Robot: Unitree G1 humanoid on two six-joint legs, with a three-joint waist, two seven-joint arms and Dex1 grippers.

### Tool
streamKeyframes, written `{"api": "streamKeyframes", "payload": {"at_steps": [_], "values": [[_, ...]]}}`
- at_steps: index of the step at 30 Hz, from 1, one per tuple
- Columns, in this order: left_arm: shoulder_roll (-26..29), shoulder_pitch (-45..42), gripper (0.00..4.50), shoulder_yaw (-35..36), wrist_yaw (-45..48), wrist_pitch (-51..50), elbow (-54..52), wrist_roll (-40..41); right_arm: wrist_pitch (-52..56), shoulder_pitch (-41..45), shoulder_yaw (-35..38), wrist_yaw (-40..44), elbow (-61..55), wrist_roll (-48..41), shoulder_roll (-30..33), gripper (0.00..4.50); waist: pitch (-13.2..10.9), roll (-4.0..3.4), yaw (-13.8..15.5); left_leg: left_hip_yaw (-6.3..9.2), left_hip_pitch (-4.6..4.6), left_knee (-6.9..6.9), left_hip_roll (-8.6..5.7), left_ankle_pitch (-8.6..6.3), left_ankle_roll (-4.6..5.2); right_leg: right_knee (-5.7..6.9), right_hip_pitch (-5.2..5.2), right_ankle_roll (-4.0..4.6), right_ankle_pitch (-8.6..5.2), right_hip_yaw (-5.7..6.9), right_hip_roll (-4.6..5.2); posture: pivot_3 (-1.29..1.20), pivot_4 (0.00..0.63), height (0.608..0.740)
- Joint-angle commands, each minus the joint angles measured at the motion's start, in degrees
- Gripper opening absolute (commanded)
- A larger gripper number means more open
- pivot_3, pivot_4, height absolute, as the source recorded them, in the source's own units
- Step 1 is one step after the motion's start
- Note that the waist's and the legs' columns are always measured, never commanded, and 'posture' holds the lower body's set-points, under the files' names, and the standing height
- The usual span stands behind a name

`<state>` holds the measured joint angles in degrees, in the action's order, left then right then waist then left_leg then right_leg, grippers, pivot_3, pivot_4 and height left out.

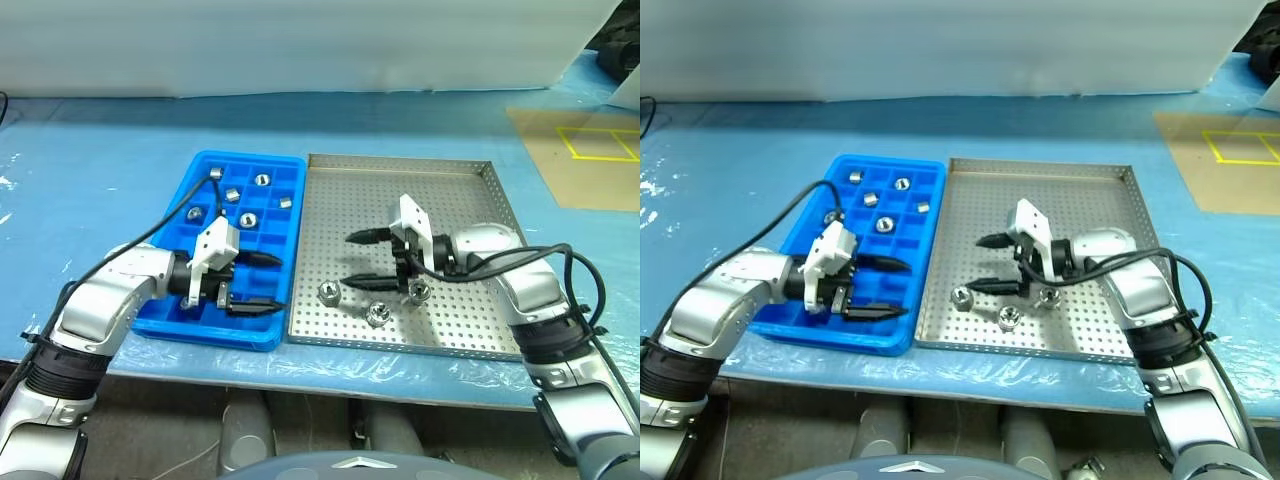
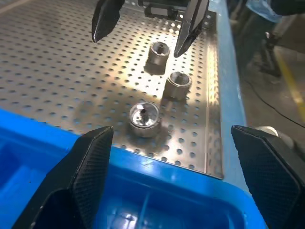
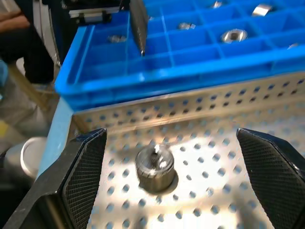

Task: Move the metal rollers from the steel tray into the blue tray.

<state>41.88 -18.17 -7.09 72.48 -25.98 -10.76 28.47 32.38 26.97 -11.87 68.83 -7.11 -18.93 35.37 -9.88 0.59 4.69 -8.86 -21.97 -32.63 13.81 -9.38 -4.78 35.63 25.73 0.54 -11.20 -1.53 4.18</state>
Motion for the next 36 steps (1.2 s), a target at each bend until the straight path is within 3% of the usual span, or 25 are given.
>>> {"api": "streamKeyframes", "payload": {"at_steps": [1, 10, 20, 23, 30, 33, 36], "values": [[-0.3, -1.6, 4.19, -0.1, 0.9, 1.3, 0.2, -0.3, -4.0, 0.4, -2.4, -1.2, 1.7, 3.1, -0.6, 4.50, 0.0, 0.00, -0.5, 0.00, 0.00, -0.01, 0.00, 0.00, 0.00, 0.01, 0.00, 0.00, 0.00, 0.00, 0.00, -0.04, 0.150, 0.740], [0.3, -0.2, 4.19, 1.3, 0.1, 0.7, -0.5, -0.2, -17.9, 0.7, -10.3, -3.8, 10.5, 13.5, -4.3, 4.50, 0.0, 0.01, -0.8, 0.00, -0.01, -0.02, -0.02, 0.02, -0.03, 0.01, -0.02, 0.01, 0.00, 0.02, 0.02, -0.01, 0.150, 0.740], [0.7, 1.1, 4.19, 2.5, -1.5, 0.7, -0.5, -0.4, -23.0, 2.0, -12.1, -2.0, 16.4, 15.9, -6.6, 4.50, 0.0, 0.02, -0.8, 0.00, 0.12, -0.04, -0.02, -0.10, 0.18, 0.01, -0.15, 0.01, 0.00, 0.02, 0.02, 0.01, 0.150, 0.740], [0.7, 1.2, 4.23, 2.8, -2.1, 0.8, -0.3, -0.5, -24.1, 2.1, -11.7, -2.3, 18.1, 16.2, -7.7, 3.90, 0.0, 0.02, -0.7, 0.01, 0.35, -0.02, -0.01, -0.11, 0.20, -0.02, -0.41, 0.00, 0.00, 0.02, 0.03, 0.02, 0.150, 0.740], [1.6, 1.4, 4.23, 4.1, -2.7, 1.1, 0.9, -0.7, -22.9, 1.5, -10.3, -0.7, 16.5, 14.5, -7.4, 1.71, 0.0, 0.02, -0.7, 0.01, 0.37, -0.02, -0.01, -0.12, 0.21, -0.05, -0.46, 0.00, 0.00, 0.02, 0.03, 0.01, 0.150, 0.740], [2.6, 1.3, 4.23, 5.9, -2.7, 0.9, 1.7, -0.2, -23.4, 1.8, -9.7, -3.3, 16.7, 15.9, -7.7, 1.61, 0.0, 0.02, -0.8, 0.02, 0.38, 0.00, 0.00, -0.12, 0.21, -0.06, -0.46, 0.01, 0.00, 0.02, 0.02, 0.01, 0.150, 0.740], [4.9, 1.0, 4.23, 9.7, -2.4, -0.4, 2.6, 1.5, -18.9, 1.8, -8.6, 0.6, 13.5, 11.5, -6.8, 1.61, 0.0, 0.02, -0.8, 0.01, 0.36, 0.00, 0.00, -0.13, 0.22, -0.08, -0.45, 0.01, 0.00, 0.02, 0.02, 0.01, 0.150, 0.740]]}}
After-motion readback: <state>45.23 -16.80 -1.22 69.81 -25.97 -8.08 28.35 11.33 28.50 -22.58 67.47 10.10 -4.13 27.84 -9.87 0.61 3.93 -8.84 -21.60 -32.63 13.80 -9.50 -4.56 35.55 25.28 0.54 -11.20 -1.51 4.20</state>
